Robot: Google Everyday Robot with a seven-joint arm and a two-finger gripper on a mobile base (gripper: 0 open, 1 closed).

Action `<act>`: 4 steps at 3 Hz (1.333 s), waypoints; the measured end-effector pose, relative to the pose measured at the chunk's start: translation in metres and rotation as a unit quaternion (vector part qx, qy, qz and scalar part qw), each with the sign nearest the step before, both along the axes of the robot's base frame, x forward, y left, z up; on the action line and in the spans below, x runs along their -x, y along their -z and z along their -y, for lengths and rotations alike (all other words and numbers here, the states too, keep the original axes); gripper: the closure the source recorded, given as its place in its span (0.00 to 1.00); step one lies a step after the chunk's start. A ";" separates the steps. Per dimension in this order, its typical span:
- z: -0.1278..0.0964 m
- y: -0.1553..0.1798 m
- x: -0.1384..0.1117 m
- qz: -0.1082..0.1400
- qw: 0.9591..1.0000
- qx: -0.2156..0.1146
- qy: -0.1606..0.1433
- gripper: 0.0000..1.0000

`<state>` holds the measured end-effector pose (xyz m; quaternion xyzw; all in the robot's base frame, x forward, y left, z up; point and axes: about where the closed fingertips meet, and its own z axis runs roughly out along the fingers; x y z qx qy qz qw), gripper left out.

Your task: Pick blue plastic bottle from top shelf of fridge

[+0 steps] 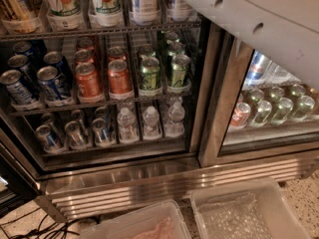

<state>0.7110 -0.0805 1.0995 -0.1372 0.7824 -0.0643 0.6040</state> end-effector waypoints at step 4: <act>0.000 0.003 -0.004 0.001 1.000 0.001 0.006 1.00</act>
Offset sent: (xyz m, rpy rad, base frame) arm 0.0339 -0.0308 -0.0212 0.0151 -0.0322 -0.0150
